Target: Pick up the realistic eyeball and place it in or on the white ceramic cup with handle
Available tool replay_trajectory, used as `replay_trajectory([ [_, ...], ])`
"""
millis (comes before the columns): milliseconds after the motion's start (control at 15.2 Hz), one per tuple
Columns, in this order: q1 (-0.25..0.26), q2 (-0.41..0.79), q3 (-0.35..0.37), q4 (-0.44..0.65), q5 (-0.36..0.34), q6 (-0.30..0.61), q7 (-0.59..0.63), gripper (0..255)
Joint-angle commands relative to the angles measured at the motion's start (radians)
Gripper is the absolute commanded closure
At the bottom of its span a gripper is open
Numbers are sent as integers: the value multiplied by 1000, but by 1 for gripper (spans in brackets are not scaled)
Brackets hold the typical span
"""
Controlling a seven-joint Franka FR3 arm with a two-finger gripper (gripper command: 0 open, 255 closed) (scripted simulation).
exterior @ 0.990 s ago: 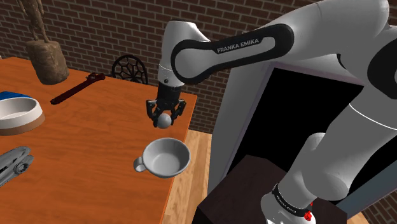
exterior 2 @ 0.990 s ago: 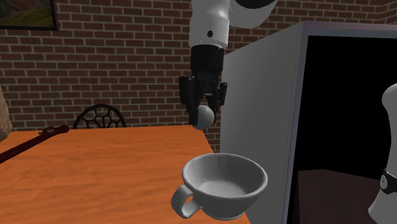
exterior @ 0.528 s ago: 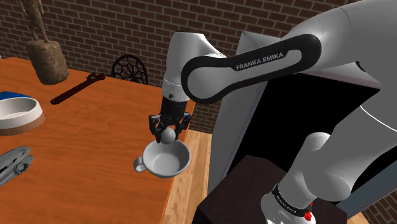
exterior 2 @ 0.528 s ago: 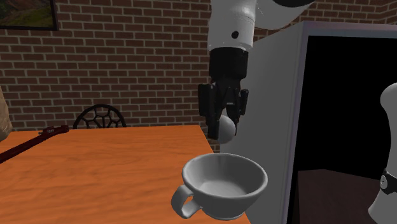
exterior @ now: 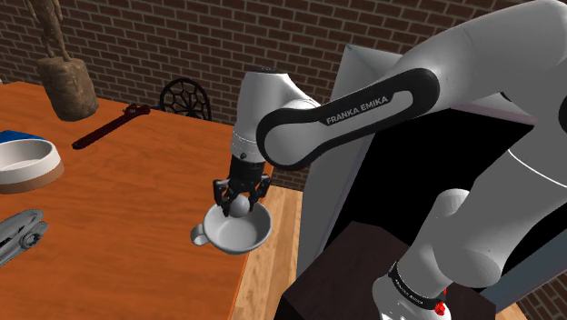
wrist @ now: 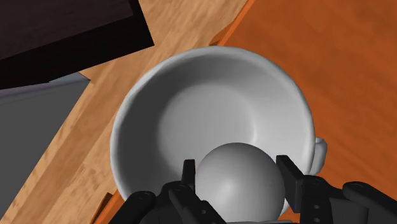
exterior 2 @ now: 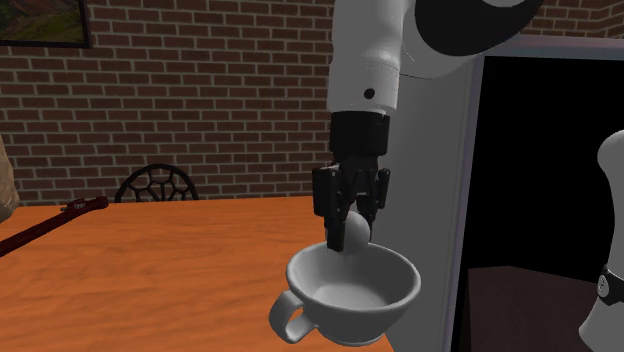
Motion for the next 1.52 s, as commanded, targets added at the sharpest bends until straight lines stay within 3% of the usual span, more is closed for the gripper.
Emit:
replay_trajectory([
  [0,1,13,2,-15,-1,29,0,255],
  [594,1,24,4,-25,-3,49,0,255],
  [660,1,24,4,-25,-3,49,0,0],
  [990,1,24,4,-25,-3,49,0,0],
  [1254,-5,-51,-13,33,8,-84,-11,0],
  [1452,-5,-51,-13,33,8,-84,-11,0],
])
